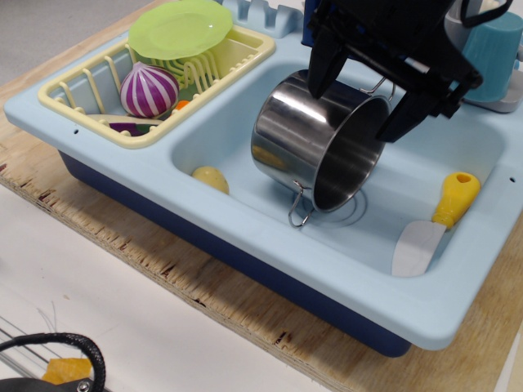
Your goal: Flip pot upright which is in sink
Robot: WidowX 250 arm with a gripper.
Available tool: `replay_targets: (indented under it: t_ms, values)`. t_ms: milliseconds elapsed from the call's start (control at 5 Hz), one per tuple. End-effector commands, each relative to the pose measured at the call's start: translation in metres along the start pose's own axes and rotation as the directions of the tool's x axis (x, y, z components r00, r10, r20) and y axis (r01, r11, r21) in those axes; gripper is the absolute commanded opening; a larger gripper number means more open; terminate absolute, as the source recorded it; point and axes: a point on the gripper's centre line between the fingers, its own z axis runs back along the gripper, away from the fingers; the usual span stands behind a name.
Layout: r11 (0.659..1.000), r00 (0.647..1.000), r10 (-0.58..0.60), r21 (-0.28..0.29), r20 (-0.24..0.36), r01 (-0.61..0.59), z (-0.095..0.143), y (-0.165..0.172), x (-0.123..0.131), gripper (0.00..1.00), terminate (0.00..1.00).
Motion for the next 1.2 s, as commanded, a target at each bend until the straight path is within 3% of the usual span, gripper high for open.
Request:
replay_targets:
  t_ms: [0,400,600,800,1000]
  values:
    - [0.999,0.982,0.010,-0.034,0.187,-0.004,0.007,0.021,0.001,1.00,0.00]
    - [0.999,0.923,-0.018,-0.040,0.384,0.036,-0.002,0.037,0.016,1.00,0.00]
    - [0.996,0.914,-0.034,-0.059,0.405,0.063,-0.020,0.037,0.029,1.00,0.00]
    - [0.995,0.915,-0.048,-0.061,0.401,0.079,-0.034,0.033,0.036,0.00,0.00]
    - [0.994,0.919,-0.064,-0.053,0.388,0.091,-0.041,0.033,0.042,0.00,0.00]
